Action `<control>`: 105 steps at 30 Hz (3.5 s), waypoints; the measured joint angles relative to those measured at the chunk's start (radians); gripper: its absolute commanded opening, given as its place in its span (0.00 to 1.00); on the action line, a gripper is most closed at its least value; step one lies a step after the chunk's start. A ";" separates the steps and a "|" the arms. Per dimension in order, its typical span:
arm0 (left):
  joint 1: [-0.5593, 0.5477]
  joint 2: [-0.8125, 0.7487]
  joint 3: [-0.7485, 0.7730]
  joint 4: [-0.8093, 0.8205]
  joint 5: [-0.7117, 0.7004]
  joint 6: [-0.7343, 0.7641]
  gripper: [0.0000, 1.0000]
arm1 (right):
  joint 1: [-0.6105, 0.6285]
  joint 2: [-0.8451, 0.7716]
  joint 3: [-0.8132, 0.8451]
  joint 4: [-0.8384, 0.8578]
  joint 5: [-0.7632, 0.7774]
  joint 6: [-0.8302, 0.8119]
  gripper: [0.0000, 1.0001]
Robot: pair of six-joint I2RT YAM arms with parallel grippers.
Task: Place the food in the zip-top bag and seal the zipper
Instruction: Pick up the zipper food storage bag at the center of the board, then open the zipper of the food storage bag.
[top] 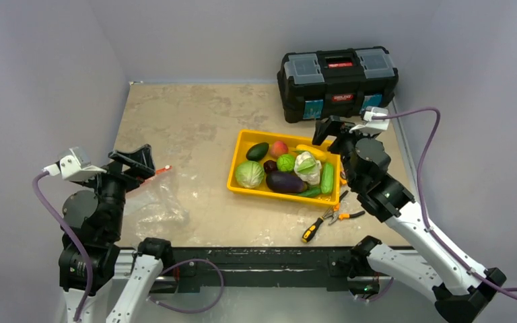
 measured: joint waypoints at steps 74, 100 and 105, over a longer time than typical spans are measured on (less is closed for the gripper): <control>-0.199 0.168 -0.306 0.155 0.800 0.547 0.00 | -0.003 0.470 0.078 0.066 -0.853 0.565 0.99; -0.283 0.207 -0.306 0.129 0.800 0.564 0.00 | 0.049 0.589 0.171 0.095 -0.918 0.523 0.86; -0.294 0.214 -0.306 0.125 0.795 0.568 0.00 | 0.043 0.551 0.171 0.080 -0.894 0.509 0.87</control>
